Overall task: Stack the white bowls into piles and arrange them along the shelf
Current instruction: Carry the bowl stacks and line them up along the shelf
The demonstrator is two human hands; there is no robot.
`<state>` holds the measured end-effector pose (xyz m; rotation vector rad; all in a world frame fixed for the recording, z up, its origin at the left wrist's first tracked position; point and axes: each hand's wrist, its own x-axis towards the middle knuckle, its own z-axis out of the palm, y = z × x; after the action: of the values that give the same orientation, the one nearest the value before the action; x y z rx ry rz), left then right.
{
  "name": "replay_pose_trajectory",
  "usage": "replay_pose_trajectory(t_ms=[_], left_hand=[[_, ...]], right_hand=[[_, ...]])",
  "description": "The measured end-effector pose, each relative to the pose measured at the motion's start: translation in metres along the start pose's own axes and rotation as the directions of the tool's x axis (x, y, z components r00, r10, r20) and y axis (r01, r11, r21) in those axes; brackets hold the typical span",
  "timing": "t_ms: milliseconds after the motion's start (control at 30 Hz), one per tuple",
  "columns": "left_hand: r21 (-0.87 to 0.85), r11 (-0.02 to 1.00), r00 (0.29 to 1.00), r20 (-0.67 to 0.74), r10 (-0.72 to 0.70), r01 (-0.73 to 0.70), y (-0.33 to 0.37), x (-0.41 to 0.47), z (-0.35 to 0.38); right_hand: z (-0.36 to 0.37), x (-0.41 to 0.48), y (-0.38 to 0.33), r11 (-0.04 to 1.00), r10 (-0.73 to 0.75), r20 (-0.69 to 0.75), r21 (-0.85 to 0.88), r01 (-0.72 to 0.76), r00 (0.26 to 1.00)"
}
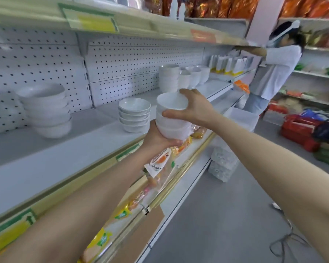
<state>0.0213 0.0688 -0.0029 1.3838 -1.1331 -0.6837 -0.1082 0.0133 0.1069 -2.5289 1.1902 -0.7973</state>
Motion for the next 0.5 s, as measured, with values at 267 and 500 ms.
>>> replay_pose_trajectory(t_ms=[267,500], left_hand=[[0.091,0.996,1.0,-0.023,-0.012,0.015,-0.01,0.11,0.053],[0.126,0.991,0.991,-0.133,-0.015,0.032,-0.024,0.179,0.092]], right_hand=[[-0.013,0.085,0.079,1.0,-0.007,0.008,0.017,0.007,1.0],[-0.006,0.156,0.142,0.988,-0.135,0.075,0.085,0.129,0.988]])
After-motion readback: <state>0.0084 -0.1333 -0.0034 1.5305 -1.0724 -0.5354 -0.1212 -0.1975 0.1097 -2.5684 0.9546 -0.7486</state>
